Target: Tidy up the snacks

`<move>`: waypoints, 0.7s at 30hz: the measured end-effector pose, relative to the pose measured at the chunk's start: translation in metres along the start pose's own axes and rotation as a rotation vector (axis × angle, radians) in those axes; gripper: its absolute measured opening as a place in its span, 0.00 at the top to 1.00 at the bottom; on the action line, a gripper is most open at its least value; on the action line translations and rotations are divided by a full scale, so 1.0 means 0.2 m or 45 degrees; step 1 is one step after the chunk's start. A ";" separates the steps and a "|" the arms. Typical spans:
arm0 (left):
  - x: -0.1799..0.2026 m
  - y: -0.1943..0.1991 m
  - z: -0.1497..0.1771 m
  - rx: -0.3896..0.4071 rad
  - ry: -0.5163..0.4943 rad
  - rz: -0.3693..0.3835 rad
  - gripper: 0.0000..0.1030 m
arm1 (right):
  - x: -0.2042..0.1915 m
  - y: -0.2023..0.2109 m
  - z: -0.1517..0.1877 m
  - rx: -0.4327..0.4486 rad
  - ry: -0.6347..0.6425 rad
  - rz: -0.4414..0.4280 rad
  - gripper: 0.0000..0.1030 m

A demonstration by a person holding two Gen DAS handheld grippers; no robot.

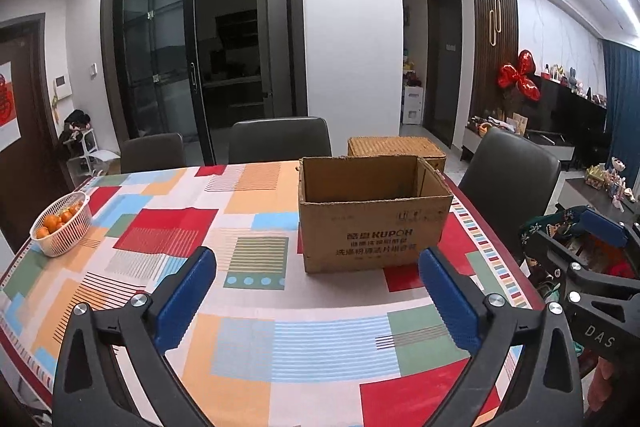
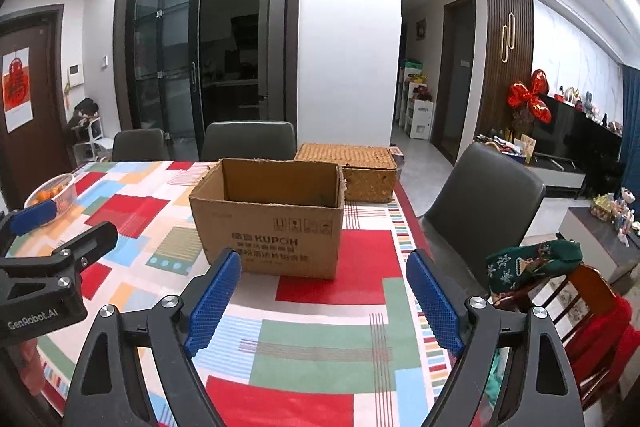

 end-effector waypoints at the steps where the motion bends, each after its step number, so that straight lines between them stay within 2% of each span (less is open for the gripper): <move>1: 0.00 0.00 0.00 0.002 0.002 0.000 0.00 | 0.00 0.01 0.01 0.001 0.004 0.003 0.17; 21: 0.01 0.04 0.02 0.023 0.003 -0.003 0.00 | 0.01 0.09 0.00 0.026 0.005 0.014 0.17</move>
Point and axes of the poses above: each gripper's, at about its wrist camera, not at the fingertips, and y roughly against the way its jaws point, x to its right, z to its underside, the point moved 3 cm from there along -y, roughly the way its jaws point, and after that the axes turned 3 degrees about z, right-handed, at the moved point
